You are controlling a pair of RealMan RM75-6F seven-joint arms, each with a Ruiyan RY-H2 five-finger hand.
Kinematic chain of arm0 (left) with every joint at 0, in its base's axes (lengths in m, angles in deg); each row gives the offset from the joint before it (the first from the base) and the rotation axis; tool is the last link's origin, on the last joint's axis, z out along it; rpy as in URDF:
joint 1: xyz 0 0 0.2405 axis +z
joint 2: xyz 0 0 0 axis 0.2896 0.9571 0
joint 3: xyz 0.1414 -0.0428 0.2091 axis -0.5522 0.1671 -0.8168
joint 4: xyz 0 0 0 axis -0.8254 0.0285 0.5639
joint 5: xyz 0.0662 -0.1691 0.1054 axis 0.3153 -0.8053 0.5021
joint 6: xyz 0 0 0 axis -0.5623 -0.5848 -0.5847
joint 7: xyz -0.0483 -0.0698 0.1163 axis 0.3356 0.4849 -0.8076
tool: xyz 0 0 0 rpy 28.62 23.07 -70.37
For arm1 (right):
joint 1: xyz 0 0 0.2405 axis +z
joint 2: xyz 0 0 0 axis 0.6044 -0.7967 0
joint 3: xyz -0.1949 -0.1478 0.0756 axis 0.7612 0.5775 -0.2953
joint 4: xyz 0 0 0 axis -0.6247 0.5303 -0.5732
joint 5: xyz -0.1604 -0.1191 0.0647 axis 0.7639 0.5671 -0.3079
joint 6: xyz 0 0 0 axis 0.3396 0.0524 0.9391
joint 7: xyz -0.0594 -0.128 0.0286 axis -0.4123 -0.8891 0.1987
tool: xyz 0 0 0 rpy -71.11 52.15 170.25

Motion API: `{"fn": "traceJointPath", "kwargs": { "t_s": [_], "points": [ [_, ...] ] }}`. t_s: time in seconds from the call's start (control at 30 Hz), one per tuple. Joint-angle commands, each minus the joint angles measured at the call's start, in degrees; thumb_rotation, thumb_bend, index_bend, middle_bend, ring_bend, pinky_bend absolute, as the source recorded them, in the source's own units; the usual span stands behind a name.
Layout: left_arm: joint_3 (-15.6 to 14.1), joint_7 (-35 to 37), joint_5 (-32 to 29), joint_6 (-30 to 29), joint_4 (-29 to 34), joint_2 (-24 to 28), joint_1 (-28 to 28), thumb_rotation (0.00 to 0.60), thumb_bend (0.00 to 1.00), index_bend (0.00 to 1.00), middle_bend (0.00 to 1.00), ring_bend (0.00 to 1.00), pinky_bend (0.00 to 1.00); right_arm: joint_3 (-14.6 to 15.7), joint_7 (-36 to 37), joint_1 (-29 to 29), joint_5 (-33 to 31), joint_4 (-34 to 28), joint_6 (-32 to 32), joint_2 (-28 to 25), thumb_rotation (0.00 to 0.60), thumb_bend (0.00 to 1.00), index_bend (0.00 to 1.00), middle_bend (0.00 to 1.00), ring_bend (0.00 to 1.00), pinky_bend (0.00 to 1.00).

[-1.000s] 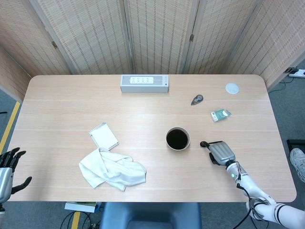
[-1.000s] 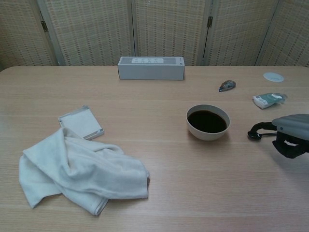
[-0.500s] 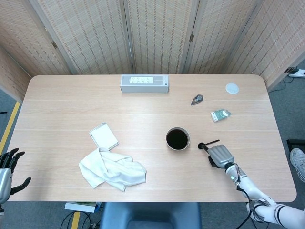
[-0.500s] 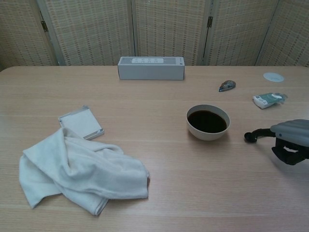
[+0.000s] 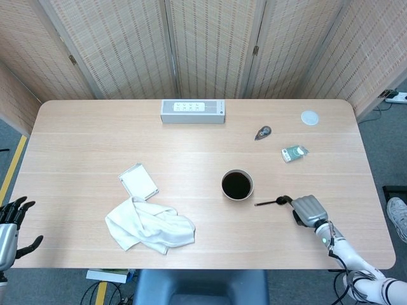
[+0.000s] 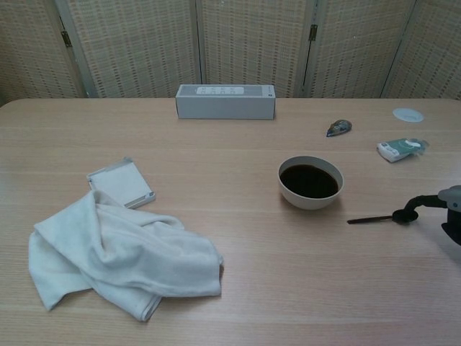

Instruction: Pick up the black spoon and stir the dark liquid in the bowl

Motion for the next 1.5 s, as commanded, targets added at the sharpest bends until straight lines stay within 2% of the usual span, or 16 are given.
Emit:
{"fn": "traceJointPath", "kwargs": {
  "t_s": [0.03, 0.23, 0.33, 0.43, 0.53, 0.6, 0.7, 0.87, 0.97, 1.03, 1.5],
  "points": [
    [0.01, -0.07, -0.12, -0.05, 0.03, 0.02, 0.09, 0.6, 0.24, 0.21, 0.15, 0.16, 0.18, -0.66, 0.57, -0.08, 0.24, -0.12, -1.19, -0.33, 0.6, 0.7, 0.19, 0.87, 1.0, 1.0],
    [-0.03, -0.18, -0.08, -0.11, 0.23, 0.1, 0.17, 0.6, 0.24, 0.21, 0.15, 0.16, 0.18, -0.49, 2.27, -0.13, 2.57, -1.08, -2.85, -0.57, 0.6, 0.7, 0.19, 0.87, 1.0, 1.0],
    [0.03, -0.14, -0.14, -0.18, 0.3, 0.22, 0.22, 0.6, 0.24, 0.21, 0.15, 0.16, 0.19, -0.61, 2.65, -0.69, 3.47, -1.39, -4.88, -0.46, 0.6, 0.65, 0.2, 0.86, 1.0, 1.0],
    [0.02, -0.02, -0.22, -0.19, 0.24, 0.22, 0.3, 0.6, 0.24, 0.21, 0.15, 0.16, 0.18, -0.56, 3.6, -2.06, 5.2, -1.32, -8.79, -0.02, 0.6, 0.49, 0.23, 0.84, 1.0, 1.0],
    [-0.02, -0.01, -0.21, 0.05, 0.16, 0.13, 0.21, 0.6, 0.24, 0.21, 0.15, 0.16, 0.18, -0.45, 4.14, -3.51, 7.17, -0.01, -13.08, 1.14, 0.6, 0.24, 0.25, 0.83, 1.0, 1.0],
    [-0.01, 0.01, -0.1, 0.1, 0.16, 0.05, 0.13, 0.6, 0.24, 0.21, 0.15, 0.16, 0.18, -0.44, 4.41, -4.32, 7.7, 0.57, -14.93, 1.83, 0.6, 0.12, 0.25, 0.83, 1.0, 1.0],
    [0.01, 0.0, 0.18, 0.12, 0.18, -0.09, -0.02, 0.6, 0.24, 0.21, 0.15, 0.16, 0.18, -0.33, 4.99, -5.23, 8.05, 0.88, -16.38, 2.6, 0.6, 0.02, 0.25, 0.83, 1.0, 1.0],
    [0.02, -0.16, 0.32, 0.24, 0.3, -0.14, -0.16, 0.6, 0.24, 0.21, 0.15, 0.16, 0.19, 0.15, 4.01, -5.84, 9.26, 1.33, -17.68, 3.49, 0.6, 0.01, 0.27, 0.84, 1.0, 1.0],
    [-0.01, -0.23, 0.38, 0.19, 0.41, -0.14, -0.14, 0.6, 0.24, 0.21, 0.15, 0.16, 0.18, 0.34, 3.67, -5.54, 9.99, 1.84, -17.43, 4.3, 0.6, 0.08, 0.29, 0.85, 1.0, 1.0],
    [-0.01, -0.24, 0.47, 0.02, 0.51, -0.12, -0.08, 0.6, 0.24, 0.21, 0.15, 0.16, 0.18, 0.35, 3.69, -5.25, 10.46, 2.32, -17.28, 4.96, 0.6, 0.1, 0.32, 0.86, 1.0, 1.0],
    [-0.38, 0.12, 0.19, -0.79, 0.41, 0.19, 0.91, 0.6, 0.24, 0.21, 0.15, 0.16, 0.18, 0.13, 3.88, -3.61, 12.2, 11.78, -16.02, 12.24, 0.6, 0.11, 0.36, 0.88, 1.0, 1.0]
  ]
}}
